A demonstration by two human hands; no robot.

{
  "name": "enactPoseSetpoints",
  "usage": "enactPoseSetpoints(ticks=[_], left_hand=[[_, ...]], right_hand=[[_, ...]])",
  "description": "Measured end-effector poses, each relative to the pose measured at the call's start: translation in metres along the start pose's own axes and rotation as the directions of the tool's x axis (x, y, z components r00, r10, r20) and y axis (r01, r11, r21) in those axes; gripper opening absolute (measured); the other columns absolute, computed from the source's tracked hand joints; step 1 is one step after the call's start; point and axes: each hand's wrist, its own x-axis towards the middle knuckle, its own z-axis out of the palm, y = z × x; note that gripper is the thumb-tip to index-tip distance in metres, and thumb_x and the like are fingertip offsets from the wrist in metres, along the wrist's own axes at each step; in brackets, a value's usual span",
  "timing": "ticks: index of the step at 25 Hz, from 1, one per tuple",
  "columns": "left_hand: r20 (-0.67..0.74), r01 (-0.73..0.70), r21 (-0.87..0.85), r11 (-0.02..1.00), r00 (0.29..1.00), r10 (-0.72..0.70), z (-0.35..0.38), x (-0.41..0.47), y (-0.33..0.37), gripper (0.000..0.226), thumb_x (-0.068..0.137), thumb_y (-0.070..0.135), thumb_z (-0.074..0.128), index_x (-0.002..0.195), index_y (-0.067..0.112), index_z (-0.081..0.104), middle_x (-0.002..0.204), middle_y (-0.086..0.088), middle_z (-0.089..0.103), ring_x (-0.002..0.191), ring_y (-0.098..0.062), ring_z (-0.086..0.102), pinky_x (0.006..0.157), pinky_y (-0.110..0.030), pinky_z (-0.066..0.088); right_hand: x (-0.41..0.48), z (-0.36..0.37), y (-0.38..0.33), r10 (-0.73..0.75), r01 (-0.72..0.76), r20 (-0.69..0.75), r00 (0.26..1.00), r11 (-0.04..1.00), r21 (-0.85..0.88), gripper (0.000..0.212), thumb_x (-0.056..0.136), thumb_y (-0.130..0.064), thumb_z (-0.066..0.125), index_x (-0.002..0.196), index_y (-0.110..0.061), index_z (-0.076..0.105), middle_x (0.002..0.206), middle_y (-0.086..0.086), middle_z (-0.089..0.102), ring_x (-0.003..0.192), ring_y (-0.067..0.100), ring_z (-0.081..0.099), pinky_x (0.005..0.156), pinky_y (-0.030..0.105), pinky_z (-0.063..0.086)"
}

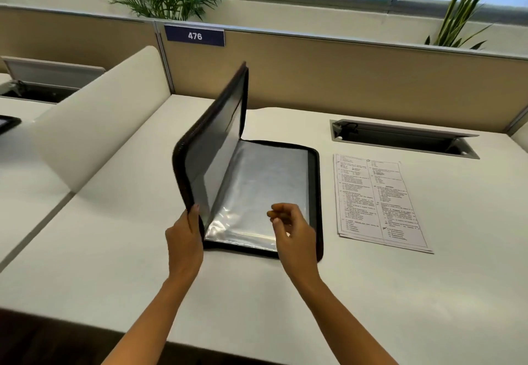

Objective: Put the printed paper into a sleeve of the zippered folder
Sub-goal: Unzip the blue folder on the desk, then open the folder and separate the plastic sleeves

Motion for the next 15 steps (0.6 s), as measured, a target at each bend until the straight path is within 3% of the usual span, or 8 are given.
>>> enactPoseSetpoints(ticks=[3,6,9,12,15], left_hand=[[-0.087,0.216,-0.064,0.974,0.971,-0.221,-0.008,0.012,-0.011,0.054,0.100,0.046,0.027,0.070,0.006,0.047,0.063,-0.011,0.050,0.062,-0.024,0.050,0.062,-0.036,0.045],[-0.039,0.375,-0.218,0.901,0.919,-0.392,-0.017,0.025,-0.026,0.053,0.100,0.047,0.027,0.098,0.003,0.056,0.094,-0.015,0.060,0.088,-0.031,0.060,0.084,-0.044,0.052],[0.037,0.501,-0.448,0.740,0.838,-0.545,-0.021,0.034,-0.038,0.054,0.100,0.045,0.033,0.126,0.001,0.050,0.116,-0.014,0.058,0.104,-0.031,0.059,0.089,-0.040,0.051],[0.113,0.556,-0.627,0.546,0.758,-0.642,-0.021,0.037,-0.050,0.054,0.100,0.042,0.037,0.135,0.001,0.041,0.121,-0.012,0.055,0.110,-0.027,0.057,0.097,-0.038,0.047],[0.099,0.581,-0.664,0.471,0.692,-0.715,-0.018,0.040,-0.061,0.053,0.101,0.036,0.039,0.136,-0.003,0.039,0.116,-0.014,0.058,0.107,-0.026,0.059,0.102,-0.036,0.044]], right_hand=[[0.001,0.009,0.036,0.064,-0.030,0.130,0.989,0.968,-0.248,0.034,0.096,-0.008,0.046,0.129,-0.016,0.050,0.132,0.000,0.056,0.124,0.011,0.049,0.107,0.022,0.037],[-0.001,0.014,0.066,0.105,-0.010,0.195,0.975,0.900,-0.435,0.048,0.100,-0.015,0.038,0.147,-0.015,0.027,0.156,0.000,0.025,0.145,0.011,0.014,0.114,0.019,0.010],[-0.002,0.014,0.082,0.013,0.115,0.209,0.978,0.802,-0.586,0.051,0.102,-0.021,0.032,0.149,-0.014,0.015,0.159,-0.003,0.011,0.146,0.008,0.000,0.112,0.014,0.000],[-0.003,0.012,0.090,-0.059,0.198,0.222,0.973,0.707,-0.679,0.051,0.103,-0.026,0.028,0.150,-0.015,0.011,0.160,-0.003,0.007,0.146,0.010,-0.002,0.115,0.017,-0.002],[-0.004,0.009,0.094,-0.088,0.222,0.224,0.971,0.685,-0.694,0.051,0.102,-0.025,0.029,0.150,-0.015,0.013,0.159,-0.002,0.009,0.147,0.011,0.001,0.117,0.020,0.001]])
